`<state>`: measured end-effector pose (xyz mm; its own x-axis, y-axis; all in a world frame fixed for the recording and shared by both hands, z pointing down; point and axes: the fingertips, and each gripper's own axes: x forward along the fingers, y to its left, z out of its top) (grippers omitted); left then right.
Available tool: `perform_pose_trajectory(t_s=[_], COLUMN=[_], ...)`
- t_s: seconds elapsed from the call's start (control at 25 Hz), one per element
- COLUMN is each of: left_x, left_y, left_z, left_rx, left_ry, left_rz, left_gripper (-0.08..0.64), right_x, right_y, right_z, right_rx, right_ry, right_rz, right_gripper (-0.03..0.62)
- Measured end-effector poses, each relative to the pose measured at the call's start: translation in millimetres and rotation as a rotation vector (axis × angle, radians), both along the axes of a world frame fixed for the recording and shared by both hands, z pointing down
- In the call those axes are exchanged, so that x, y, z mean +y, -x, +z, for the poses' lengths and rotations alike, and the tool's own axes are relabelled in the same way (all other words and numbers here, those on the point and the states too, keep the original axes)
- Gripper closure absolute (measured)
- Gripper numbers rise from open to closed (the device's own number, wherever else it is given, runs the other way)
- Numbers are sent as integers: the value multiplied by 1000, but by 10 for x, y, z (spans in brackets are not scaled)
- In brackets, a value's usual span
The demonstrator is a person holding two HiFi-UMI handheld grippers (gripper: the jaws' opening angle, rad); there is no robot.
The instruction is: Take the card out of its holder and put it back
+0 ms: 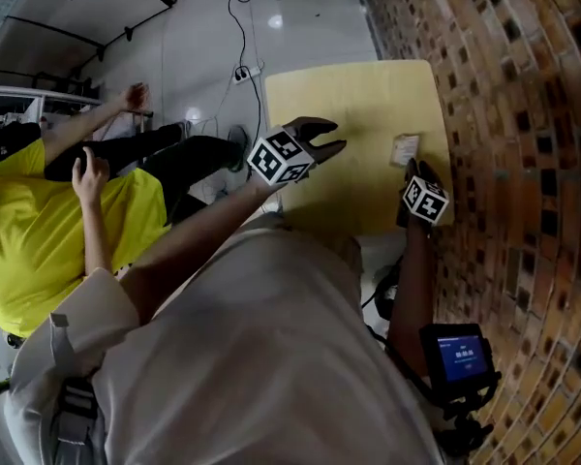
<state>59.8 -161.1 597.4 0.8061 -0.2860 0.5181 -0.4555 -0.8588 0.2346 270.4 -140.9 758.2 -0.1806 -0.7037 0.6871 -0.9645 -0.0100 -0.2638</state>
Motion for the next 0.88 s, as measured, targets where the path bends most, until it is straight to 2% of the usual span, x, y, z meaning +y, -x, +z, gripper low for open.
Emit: perform_pose_trajectory(t_s=[0.52, 0.88], left_x=[9, -34], left_y=[-3, 137], left_z=[87, 127], left_rx=[-22, -38], left_ry=[18, 17], left_rz=[0, -42], left_gripper=[380, 380], right_x=[141, -16], right_y=[-98, -74], right_z=[386, 479], right_rx=[8, 16], right_ry=[79, 63], right_rz=[44, 39], right_gripper=[477, 488])
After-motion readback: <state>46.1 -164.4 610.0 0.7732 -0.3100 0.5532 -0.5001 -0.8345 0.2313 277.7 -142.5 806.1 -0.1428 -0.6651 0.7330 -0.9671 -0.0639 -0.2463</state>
